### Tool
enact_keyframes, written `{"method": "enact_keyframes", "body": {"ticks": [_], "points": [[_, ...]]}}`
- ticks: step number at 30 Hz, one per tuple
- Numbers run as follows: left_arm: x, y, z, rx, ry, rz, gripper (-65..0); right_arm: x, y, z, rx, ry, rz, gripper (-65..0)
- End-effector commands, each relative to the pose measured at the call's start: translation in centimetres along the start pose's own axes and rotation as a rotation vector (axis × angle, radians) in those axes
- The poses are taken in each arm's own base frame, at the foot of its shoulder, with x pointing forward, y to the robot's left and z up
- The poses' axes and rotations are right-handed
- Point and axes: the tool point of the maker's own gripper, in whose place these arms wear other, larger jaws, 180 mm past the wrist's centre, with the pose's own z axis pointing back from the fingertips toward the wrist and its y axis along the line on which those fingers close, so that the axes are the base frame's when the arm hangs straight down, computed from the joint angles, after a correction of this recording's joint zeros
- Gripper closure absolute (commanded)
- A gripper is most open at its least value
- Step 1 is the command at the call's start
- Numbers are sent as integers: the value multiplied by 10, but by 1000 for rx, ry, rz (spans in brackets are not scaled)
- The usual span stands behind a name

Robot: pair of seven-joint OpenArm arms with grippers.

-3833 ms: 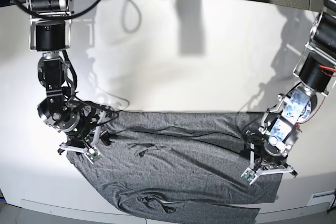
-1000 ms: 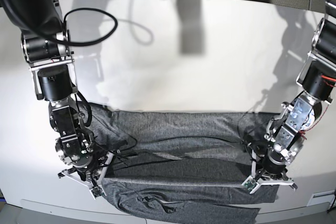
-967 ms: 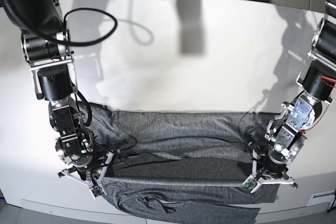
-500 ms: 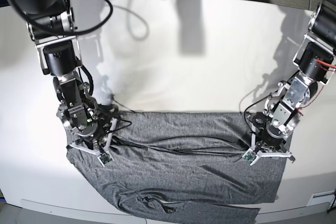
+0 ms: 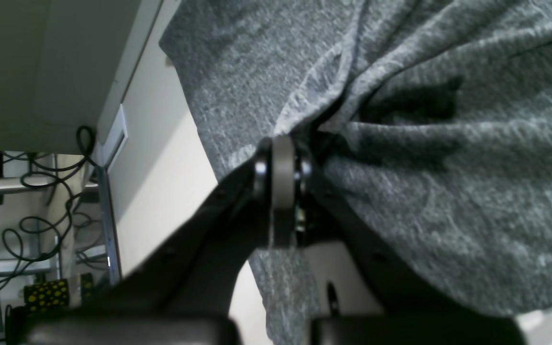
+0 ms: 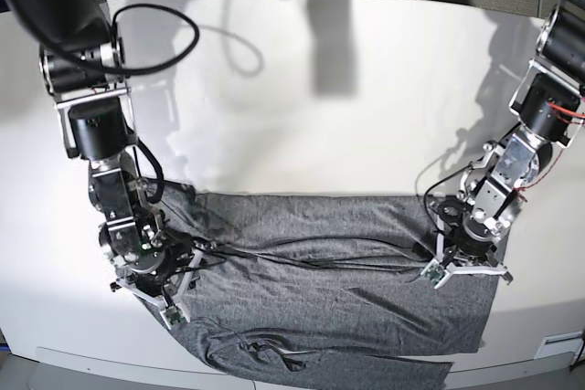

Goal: Fold the T-shirt properly
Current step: 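Hold the hem with both grippers and adjust the right gripper's grip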

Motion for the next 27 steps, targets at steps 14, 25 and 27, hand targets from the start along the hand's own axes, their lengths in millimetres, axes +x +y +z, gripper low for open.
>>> {"method": "enact_keyframes", "body": {"ticks": [14,25,27], "points": [[16,25,0,55,-37,2,0,18,12,-26,12,80,78,-145],[16,25,0,56,-38,1,0,41,5,-25,19,44,86,0],[16,25,0,56,-38,1,0,40,7,-25,29,46,88,0]]}}
